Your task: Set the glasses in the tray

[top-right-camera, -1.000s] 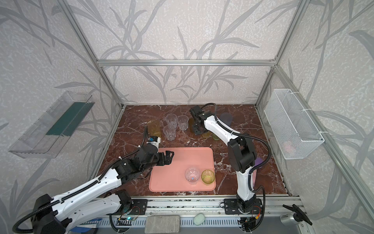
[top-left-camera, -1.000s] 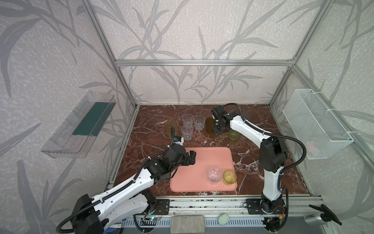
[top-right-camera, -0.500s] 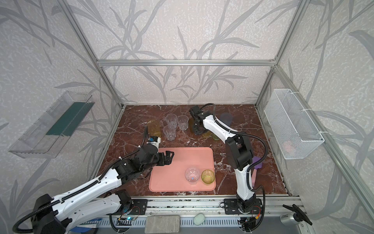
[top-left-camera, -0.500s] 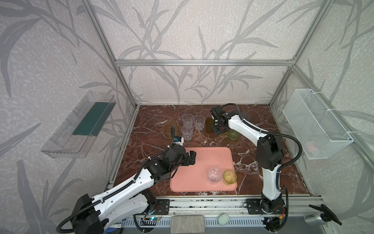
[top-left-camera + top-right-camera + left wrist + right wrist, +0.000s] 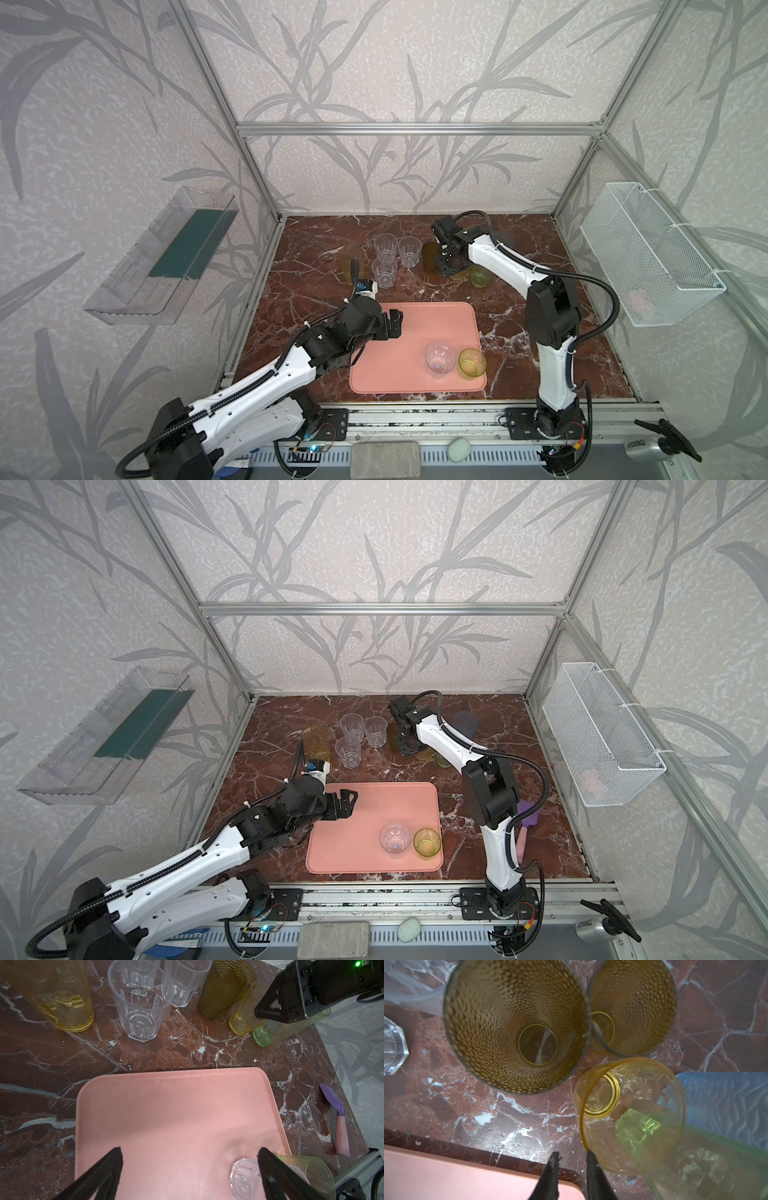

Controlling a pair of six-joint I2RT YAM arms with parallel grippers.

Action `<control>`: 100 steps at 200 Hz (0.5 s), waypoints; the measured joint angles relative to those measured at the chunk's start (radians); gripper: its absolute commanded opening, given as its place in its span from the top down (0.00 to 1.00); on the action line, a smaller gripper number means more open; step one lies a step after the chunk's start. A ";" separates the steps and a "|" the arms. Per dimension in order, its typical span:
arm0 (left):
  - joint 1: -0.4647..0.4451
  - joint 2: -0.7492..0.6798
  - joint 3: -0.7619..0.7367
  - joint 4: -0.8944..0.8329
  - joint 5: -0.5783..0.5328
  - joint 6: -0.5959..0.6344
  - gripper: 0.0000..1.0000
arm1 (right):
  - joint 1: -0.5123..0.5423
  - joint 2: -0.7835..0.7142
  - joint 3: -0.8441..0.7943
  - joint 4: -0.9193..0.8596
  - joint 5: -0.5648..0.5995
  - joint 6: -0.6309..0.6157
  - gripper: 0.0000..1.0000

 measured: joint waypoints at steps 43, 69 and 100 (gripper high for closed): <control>0.000 0.003 -0.002 0.004 0.004 0.000 0.01 | 0.000 0.002 0.037 -0.030 0.023 -0.009 0.67; 0.000 0.003 -0.003 0.006 0.004 0.000 0.01 | 0.000 0.002 0.059 -0.034 0.031 -0.014 0.65; 0.001 0.003 -0.008 0.006 0.005 0.000 0.01 | 0.000 0.003 0.062 -0.038 0.033 -0.026 0.64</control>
